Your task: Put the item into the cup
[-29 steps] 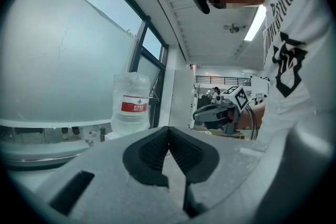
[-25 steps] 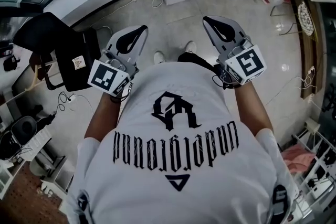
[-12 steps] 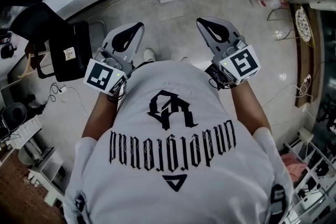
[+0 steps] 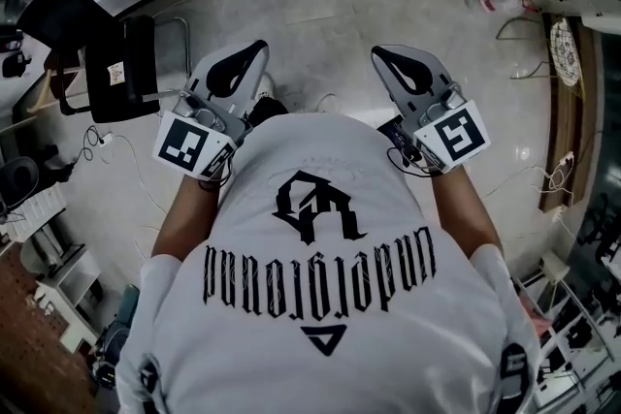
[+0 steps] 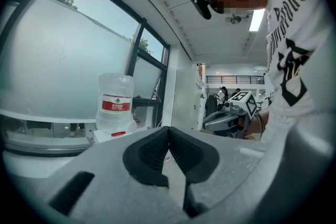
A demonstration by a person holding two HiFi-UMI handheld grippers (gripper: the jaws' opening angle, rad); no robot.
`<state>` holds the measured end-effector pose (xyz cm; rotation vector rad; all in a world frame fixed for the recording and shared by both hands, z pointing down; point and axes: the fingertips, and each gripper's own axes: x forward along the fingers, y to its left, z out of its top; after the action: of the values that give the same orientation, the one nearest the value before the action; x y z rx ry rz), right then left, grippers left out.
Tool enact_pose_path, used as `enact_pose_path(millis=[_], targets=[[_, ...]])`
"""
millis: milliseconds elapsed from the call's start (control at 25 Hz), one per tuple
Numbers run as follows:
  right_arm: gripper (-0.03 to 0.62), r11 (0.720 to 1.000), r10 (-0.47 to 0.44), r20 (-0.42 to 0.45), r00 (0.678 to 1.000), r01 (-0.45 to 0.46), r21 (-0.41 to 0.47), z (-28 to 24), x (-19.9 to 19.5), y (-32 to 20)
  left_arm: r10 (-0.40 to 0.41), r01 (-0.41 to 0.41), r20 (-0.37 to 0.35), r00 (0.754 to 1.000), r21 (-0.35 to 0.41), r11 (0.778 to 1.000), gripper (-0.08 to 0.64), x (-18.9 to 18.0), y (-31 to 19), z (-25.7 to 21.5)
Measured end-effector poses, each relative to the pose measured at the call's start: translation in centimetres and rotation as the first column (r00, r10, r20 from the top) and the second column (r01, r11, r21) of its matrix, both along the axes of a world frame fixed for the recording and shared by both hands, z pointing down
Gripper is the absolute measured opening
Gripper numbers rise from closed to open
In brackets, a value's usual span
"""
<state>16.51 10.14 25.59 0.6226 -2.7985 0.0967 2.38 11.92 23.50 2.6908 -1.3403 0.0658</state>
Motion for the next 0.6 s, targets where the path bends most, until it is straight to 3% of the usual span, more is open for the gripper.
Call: enact_pose_path(millis=[320, 600], targets=[[0.014, 1.0, -0.018, 0.026, 0.999, 0.018, 0.001, 0.2, 2.5, 2.3, -0.014, 0.014, -0.006, 1.0, -0.011, 1.0, 0.012, 3.5, 1.5, 0.5], [0.014, 0.999, -0.045, 0.035, 0.998, 0.044, 0.022, -0.5, 2.4, 3.2, -0.026, 0.026, -0.015, 1.0, -0.006, 1.0, 0.012, 4.2, 2.0, 0.3]])
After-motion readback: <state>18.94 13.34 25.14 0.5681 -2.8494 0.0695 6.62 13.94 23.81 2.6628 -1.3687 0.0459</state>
